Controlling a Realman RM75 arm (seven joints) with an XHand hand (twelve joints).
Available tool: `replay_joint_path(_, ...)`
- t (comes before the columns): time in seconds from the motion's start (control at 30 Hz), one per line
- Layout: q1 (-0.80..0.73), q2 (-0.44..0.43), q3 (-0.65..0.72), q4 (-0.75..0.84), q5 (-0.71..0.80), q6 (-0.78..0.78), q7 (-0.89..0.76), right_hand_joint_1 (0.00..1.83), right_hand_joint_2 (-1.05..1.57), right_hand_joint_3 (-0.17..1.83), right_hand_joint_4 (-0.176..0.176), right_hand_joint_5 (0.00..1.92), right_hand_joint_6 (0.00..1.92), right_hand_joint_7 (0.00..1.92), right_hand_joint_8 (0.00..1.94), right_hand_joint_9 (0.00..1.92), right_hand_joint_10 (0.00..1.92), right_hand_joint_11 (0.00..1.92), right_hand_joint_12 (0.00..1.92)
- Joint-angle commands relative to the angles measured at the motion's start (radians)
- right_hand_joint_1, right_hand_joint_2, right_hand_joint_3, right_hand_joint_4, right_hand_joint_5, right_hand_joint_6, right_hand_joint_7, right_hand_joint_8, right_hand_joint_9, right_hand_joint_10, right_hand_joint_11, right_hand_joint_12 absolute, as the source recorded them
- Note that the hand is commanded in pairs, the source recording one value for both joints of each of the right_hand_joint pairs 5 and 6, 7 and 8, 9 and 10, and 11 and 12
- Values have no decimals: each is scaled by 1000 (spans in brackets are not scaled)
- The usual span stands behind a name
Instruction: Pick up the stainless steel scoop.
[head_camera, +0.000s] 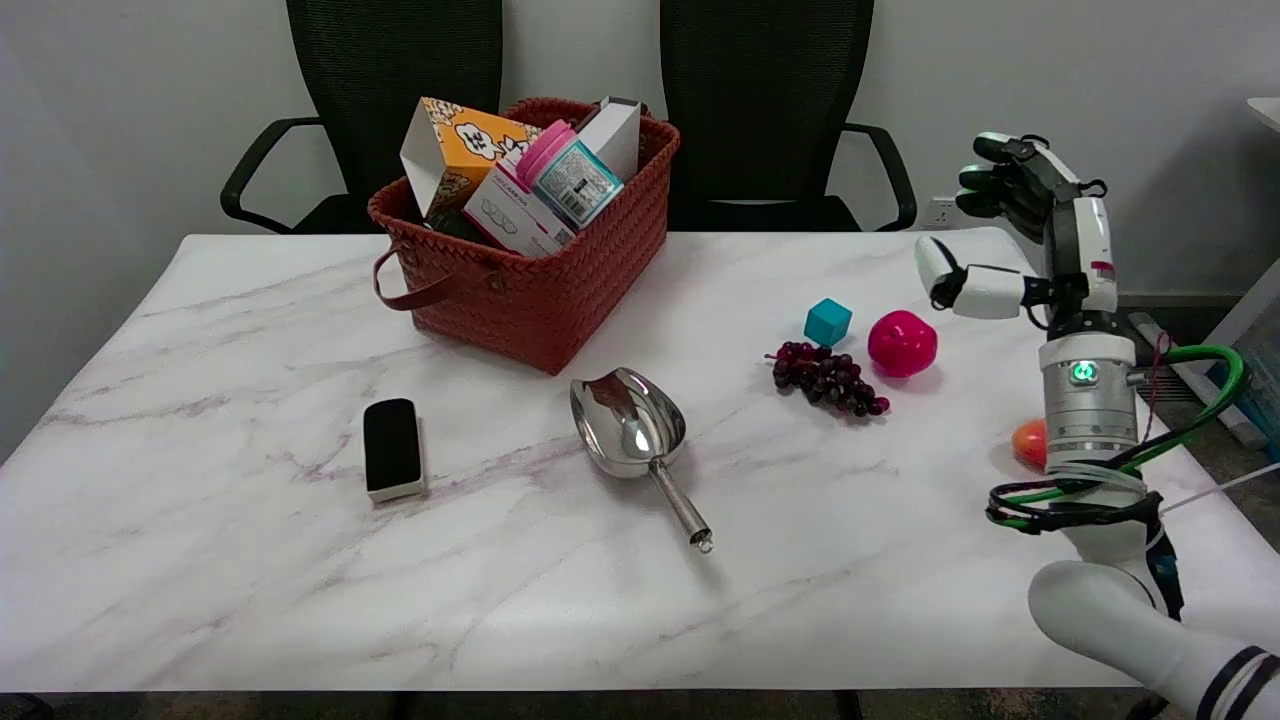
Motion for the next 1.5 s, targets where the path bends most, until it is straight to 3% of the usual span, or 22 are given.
replay_joint_path(0.03, -83, -136, -190, 346, 232, 8, -743, 1207, 169, 1112, 0, 494, 494, 650, 650, 750, 750, 680, 680)
replay_joint_path(0.27, -33, -151, -333, 394, 309, 40, -882, 1206, 194, 1056, 0, 503, 503, 677, 677, 760, 760, 699, 699)
replay_joint_path(0.57, -6, -307, -393, 389, 333, 24, -936, 1195, 258, 1035, 0, 557, 557, 664, 664, 775, 775, 690, 690)
replay_joint_path(0.9, 180, -277, -349, 399, 341, -63, -1015, 1198, 352, 1004, 0, 537, 537, 666, 666, 771, 771, 678, 678)
replay_joint_path(1.13, 253, -351, -436, 390, 469, 2, -1208, 1188, 441, 1021, 0, 586, 586, 652, 652, 785, 785, 627, 627)
replay_joint_path(1.5, 225, -503, -511, 407, 389, 132, -1349, 1212, 293, 1129, 0, 521, 521, 634, 634, 778, 778, 586, 586)
